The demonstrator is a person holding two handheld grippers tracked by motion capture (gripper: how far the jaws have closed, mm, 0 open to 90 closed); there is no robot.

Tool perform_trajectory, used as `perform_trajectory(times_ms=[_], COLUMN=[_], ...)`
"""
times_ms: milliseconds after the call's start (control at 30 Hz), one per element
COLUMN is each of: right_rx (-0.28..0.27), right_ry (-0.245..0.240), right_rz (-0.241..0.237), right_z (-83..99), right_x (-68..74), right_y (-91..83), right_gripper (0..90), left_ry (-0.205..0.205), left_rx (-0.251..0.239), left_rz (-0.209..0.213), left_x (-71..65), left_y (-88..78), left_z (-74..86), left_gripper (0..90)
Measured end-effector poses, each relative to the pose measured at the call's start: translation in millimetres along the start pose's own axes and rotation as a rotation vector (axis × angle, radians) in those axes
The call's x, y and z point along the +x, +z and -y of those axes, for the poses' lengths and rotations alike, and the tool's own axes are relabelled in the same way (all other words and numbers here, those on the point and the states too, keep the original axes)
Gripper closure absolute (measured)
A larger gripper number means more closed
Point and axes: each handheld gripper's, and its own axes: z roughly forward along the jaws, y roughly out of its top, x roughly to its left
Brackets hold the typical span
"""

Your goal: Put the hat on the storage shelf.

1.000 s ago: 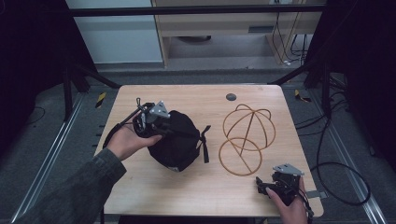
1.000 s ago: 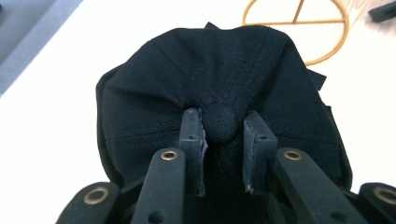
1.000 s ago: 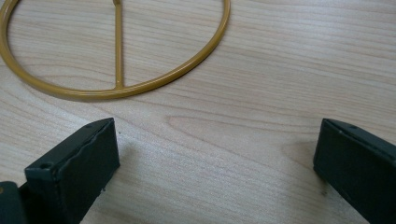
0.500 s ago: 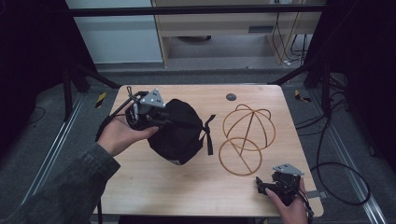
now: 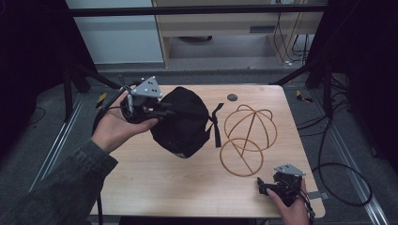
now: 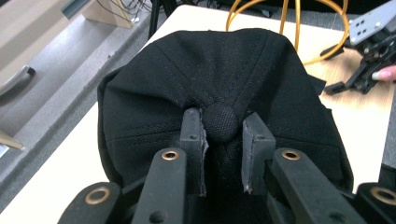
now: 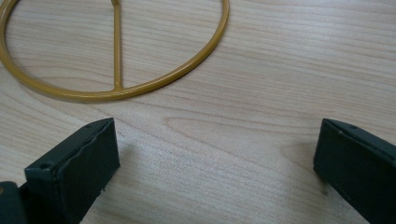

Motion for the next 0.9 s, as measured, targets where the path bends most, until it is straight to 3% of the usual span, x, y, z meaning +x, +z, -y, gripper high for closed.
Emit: perform_trajectory(times_ms=[600, 900], right_rx=[-0.001, -0.001], right_ry=[0.003, 0.004], right_rz=[-0.001, -0.001], right_z=[0.0, 0.0], right_x=[0.2, 0.2], right_y=[0.2, 0.2], right_gripper=[0.3, 0.3], left_ry=[0.057, 0.076], left_rx=[-0.015, -0.029], left_rz=[-0.002, 0.000], left_x=[-5.0, -9.7], left_y=[-0.4, -5.7], left_z=[-37.6, -46.3], left_gripper=[73.7, 73.7])
